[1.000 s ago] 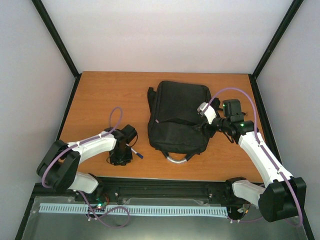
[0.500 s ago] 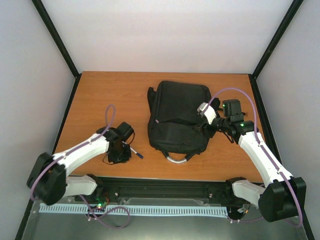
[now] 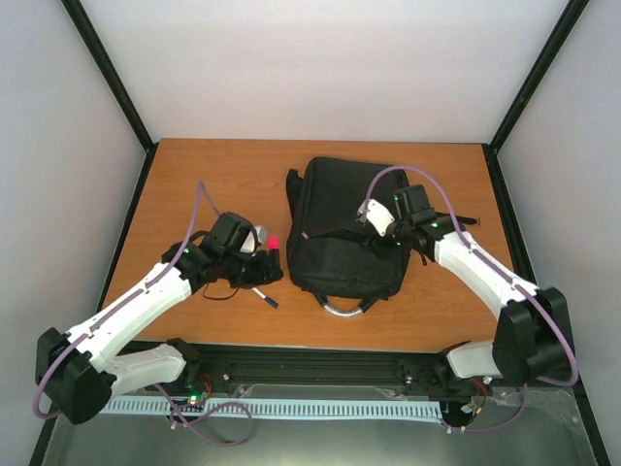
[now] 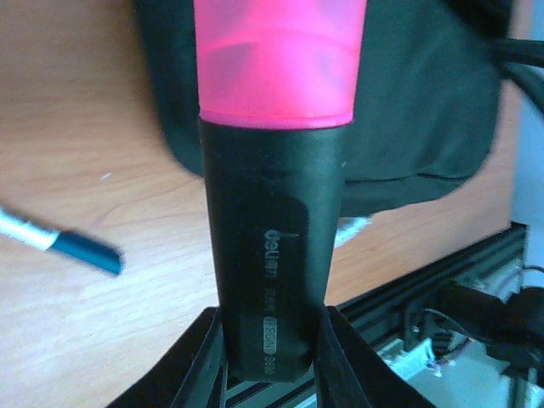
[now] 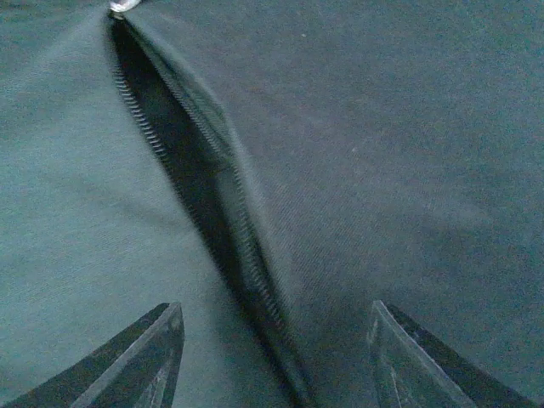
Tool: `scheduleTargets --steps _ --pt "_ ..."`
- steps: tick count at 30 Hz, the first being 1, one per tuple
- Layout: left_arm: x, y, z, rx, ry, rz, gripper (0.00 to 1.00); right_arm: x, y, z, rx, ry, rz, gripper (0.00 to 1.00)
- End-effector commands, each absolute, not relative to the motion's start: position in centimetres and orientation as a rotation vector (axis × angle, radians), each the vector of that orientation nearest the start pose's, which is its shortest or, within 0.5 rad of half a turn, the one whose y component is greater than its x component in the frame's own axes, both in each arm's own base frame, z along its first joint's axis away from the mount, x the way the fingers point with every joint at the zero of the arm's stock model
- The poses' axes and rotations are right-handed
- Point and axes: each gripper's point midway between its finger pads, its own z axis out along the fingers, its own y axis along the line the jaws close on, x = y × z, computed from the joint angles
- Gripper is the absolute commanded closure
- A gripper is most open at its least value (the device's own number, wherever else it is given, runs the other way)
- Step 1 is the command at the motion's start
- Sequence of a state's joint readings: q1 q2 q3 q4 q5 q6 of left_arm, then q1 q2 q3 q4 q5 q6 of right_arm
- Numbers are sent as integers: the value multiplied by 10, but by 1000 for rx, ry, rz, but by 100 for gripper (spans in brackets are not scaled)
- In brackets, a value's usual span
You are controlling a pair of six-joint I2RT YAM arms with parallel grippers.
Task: Pack the student bag
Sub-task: Pick up the stationery from the center of the board, then place the stationery in the student bag.
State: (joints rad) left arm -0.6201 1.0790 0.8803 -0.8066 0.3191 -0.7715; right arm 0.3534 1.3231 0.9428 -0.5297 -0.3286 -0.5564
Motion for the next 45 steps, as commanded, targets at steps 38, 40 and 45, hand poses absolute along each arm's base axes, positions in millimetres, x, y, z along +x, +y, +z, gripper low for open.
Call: scheduleTargets --steps 38,40,45 --pt "253 -372 100 383 2932 -1010 98 320 201 199 -1147 1923 216 97" --pt "254 -369 93 326 2952 -988 99 320 201 197 -1153 1926 215 97" --pt "257 -357 98 263 2909 -934 99 317 204 190 -1171 1931 246 97"
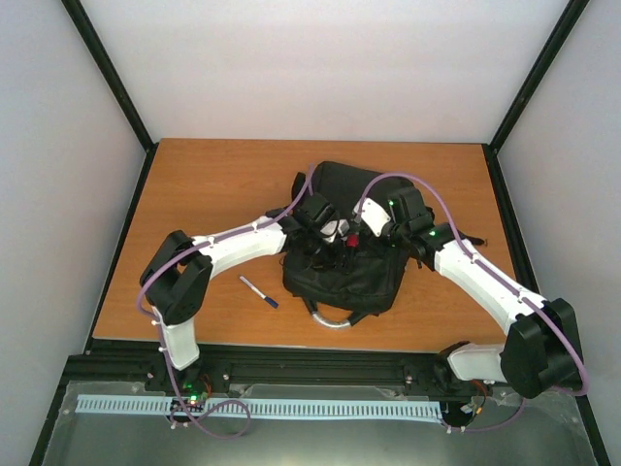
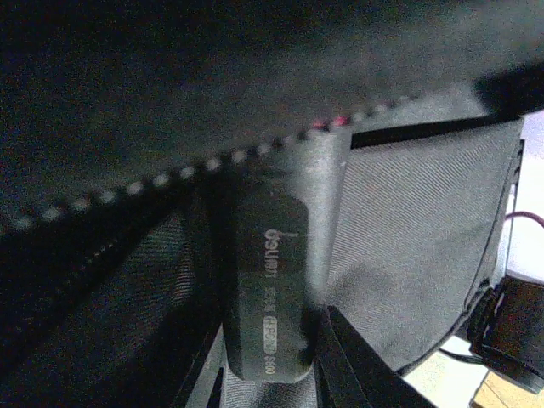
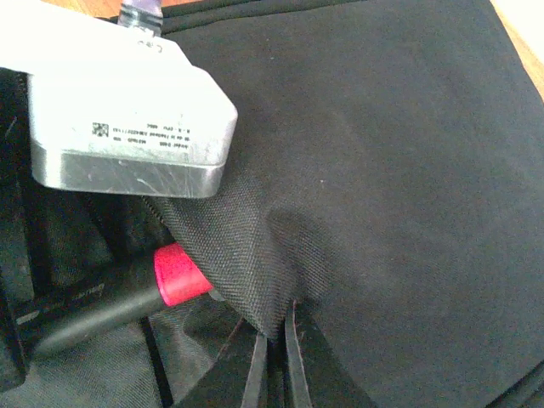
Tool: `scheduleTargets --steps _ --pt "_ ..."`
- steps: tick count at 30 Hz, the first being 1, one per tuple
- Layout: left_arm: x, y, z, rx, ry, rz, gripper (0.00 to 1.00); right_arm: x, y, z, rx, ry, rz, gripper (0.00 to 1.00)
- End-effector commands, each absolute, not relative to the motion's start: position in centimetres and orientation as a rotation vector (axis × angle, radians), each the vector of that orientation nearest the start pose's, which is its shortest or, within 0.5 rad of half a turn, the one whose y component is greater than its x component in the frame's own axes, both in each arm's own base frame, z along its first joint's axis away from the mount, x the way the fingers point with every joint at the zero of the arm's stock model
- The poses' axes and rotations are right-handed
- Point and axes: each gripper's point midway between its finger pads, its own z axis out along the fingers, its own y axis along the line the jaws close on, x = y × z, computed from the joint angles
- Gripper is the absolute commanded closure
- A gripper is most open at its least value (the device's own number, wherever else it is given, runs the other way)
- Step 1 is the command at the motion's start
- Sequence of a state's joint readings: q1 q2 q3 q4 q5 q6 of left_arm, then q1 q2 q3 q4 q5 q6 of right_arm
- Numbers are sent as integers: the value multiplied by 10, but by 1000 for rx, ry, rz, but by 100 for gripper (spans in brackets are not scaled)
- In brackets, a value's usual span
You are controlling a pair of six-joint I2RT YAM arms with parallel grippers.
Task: Pack the student bag
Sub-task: Place the stationery in the student bag.
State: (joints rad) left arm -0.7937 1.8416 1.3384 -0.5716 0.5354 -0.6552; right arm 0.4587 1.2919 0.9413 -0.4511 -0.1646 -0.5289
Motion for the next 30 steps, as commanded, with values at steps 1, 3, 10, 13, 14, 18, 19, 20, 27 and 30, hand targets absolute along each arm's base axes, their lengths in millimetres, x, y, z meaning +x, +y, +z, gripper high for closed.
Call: scheduleTargets --steps 1,3,10,13,14,18,19,20,27,30 --pt "260 -355 101 252 2892 -913 99 316 205 189 -1174 1932 254 97" --pt "266 -356 105 253 2873 -899 99 315 206 188 -1179 1927 264 97" --pt "264 -397 124 366 2834 -1177 97 312 209 198 -1164 1896 291 97" --pt "267 -406 130 389 2811 -1223 96 312 208 201 -1156 1888 282 97" --pt "268 -408 131 392 2814 -1230 96 313 207 202 -1152 1886 278 97" --pt "281 -414 129 358 2837 -1170 96 310 208 205 -1154 1871 287 97" --pt "286 -414 125 343 2856 -1130 94 310 208 204 -1155 1870 287 97" --pt "290 -413 119 329 2882 -1081 93 310 208 204 -1155 1870 287 97" --pt "298 -406 116 215 2909 -993 77 311 205 202 -1156 1874 265 97" --pt "293 -396 134 179 2866 -1002 68 313 203 200 -1154 1881 255 97"
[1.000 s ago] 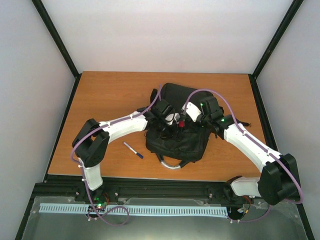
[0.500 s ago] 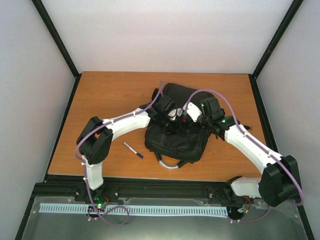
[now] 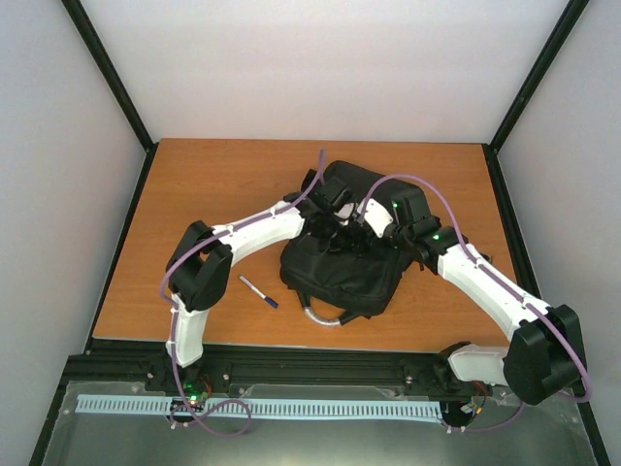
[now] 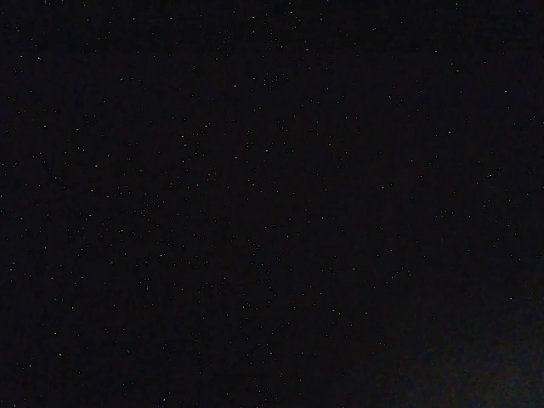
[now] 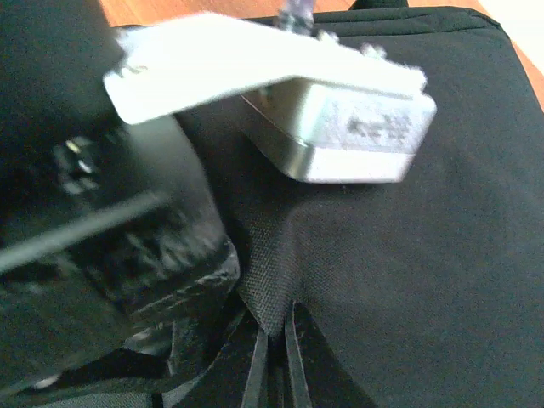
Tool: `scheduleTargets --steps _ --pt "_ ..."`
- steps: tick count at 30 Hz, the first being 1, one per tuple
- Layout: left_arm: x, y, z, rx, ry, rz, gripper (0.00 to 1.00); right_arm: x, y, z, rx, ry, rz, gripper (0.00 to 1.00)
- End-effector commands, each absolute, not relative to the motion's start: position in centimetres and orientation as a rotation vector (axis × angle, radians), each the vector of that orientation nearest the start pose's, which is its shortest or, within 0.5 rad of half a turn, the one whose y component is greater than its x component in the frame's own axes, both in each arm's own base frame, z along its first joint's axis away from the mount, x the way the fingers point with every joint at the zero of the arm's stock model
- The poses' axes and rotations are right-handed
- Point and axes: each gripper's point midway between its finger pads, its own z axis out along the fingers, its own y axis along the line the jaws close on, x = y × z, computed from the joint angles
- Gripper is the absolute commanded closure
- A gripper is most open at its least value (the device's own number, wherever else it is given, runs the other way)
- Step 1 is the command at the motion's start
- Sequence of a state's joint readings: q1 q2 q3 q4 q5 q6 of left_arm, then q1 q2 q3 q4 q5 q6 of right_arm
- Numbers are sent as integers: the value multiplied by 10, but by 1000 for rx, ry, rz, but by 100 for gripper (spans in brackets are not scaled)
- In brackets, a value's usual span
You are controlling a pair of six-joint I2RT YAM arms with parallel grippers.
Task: Pack the student bag
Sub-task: Place the stationery in the student bag.
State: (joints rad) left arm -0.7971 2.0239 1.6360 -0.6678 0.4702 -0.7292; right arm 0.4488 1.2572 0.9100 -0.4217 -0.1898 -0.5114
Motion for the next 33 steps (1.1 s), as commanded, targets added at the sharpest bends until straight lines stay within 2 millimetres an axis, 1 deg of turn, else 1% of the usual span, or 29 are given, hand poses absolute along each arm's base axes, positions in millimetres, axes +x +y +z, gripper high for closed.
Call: scheduleTargets --steps 1,3,6,7,9,11,13,14,16,19,21,24,27,33 --pt "291 -392 141 174 2850 -1003 63 313 203 199 -1156 1884 255 97" --pt "286 -385 153 175 2818 -1007 56 313 204 198 -1157 1887 258 97" --pt "279 -374 169 186 2776 -1019 49 313 204 196 -1161 1892 263 97" --pt "276 -372 172 194 2767 -1024 47 313 205 196 -1162 1892 265 97" --pt "268 -365 169 192 2771 -1024 47 313 204 194 -1164 1895 263 97" --pt "260 -360 165 179 2776 -1048 51 313 204 195 -1162 1894 261 97" --pt "254 -358 161 146 2766 -1093 60 313 204 195 -1161 1894 259 97" --pt "250 -358 158 138 2767 -1107 67 313 204 195 -1161 1892 259 97" --pt "247 -365 158 146 2731 -1150 81 313 204 194 -1162 1894 263 97" --pt "245 -379 159 164 2699 -1178 97 314 205 192 -1163 1899 266 97" --pt "247 -389 161 177 2676 -1195 99 314 205 191 -1166 1901 267 97" --pt "253 -400 157 180 2665 -1198 99 313 205 191 -1165 1904 267 97" --pt "266 -404 153 161 2646 -1148 99 313 204 191 -1164 1904 265 97" --pt "287 -403 145 142 2647 -999 99 313 204 192 -1161 1902 269 97"
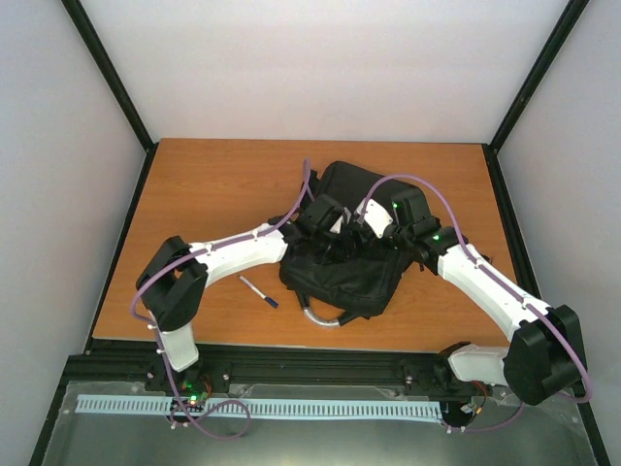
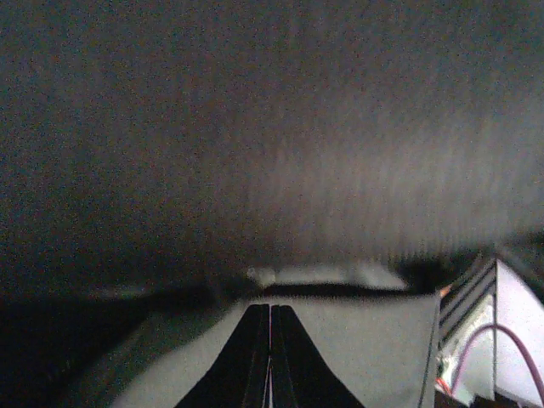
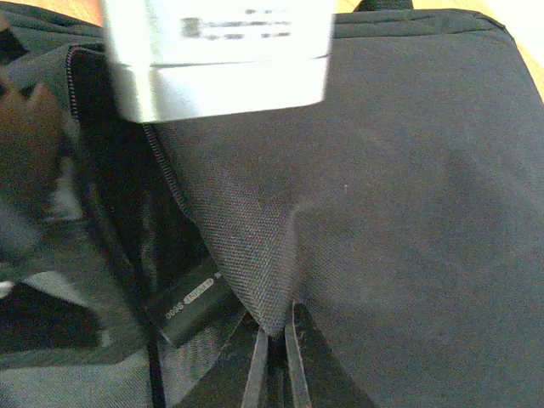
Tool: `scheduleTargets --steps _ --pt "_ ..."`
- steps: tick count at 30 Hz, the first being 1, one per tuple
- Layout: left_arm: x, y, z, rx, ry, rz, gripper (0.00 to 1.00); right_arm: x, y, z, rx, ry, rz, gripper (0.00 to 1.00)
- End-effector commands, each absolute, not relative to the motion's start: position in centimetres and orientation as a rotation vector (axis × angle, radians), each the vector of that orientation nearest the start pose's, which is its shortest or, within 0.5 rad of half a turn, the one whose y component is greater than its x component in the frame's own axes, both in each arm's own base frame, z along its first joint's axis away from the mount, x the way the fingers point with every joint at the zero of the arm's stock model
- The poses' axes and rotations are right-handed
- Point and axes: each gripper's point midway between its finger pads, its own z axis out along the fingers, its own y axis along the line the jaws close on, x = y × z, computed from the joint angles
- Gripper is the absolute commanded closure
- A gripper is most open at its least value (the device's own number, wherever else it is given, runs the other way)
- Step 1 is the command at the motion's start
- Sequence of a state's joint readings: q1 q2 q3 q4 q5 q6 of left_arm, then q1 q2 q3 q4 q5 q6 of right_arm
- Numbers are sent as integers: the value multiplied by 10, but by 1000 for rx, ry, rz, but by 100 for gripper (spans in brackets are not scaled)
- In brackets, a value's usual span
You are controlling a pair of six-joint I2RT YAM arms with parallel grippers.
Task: Pack the student bag
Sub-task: Place the stationery in the student bag.
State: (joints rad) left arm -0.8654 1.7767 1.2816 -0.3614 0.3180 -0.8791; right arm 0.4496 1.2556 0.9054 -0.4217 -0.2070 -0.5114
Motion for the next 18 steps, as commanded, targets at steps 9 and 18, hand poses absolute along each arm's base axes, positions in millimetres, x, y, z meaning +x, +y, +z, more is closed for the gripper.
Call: scheduleTargets --steps 9,18 --pt "316 -397 128 107 2627 -780 99 315 203 190 -1160 1905 257 97" --pt "302 -402 170 190 2536 -935 99 315 203 188 -1162 1912 258 97"
